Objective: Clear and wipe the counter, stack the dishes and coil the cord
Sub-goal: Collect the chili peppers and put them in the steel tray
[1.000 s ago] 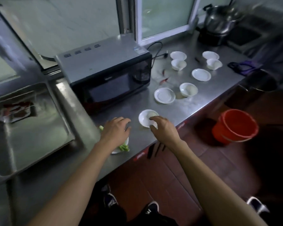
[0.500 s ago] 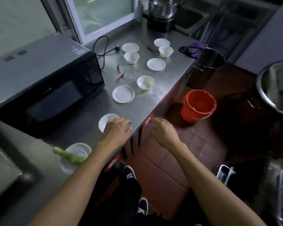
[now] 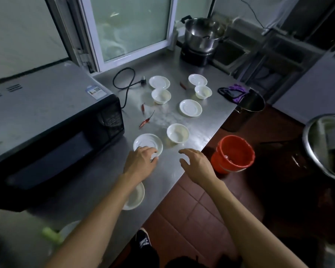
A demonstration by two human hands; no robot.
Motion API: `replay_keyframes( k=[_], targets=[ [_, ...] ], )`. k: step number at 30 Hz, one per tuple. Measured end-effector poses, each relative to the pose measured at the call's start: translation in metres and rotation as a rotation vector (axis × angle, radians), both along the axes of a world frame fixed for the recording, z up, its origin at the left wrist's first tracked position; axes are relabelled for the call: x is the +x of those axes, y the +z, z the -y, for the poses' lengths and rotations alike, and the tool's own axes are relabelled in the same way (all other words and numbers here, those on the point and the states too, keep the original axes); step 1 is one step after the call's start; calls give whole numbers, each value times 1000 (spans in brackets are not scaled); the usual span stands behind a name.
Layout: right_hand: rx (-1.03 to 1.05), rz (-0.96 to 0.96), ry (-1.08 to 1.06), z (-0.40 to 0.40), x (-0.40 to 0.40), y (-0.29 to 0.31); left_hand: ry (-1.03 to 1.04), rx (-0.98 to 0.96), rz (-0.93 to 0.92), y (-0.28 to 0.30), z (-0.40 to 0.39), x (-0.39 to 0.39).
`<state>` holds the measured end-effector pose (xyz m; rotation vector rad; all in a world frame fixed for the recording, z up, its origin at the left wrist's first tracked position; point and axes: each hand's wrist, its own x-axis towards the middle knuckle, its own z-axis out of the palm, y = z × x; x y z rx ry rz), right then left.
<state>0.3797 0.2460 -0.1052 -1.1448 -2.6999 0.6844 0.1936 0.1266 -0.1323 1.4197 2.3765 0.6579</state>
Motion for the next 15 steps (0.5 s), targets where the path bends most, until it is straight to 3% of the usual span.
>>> replay_keyframes(
  k=[15],
  targets=[
    [-45,-24,240,-101,-127,-22,233,-3,64,-23,-61,-77]
  ],
)
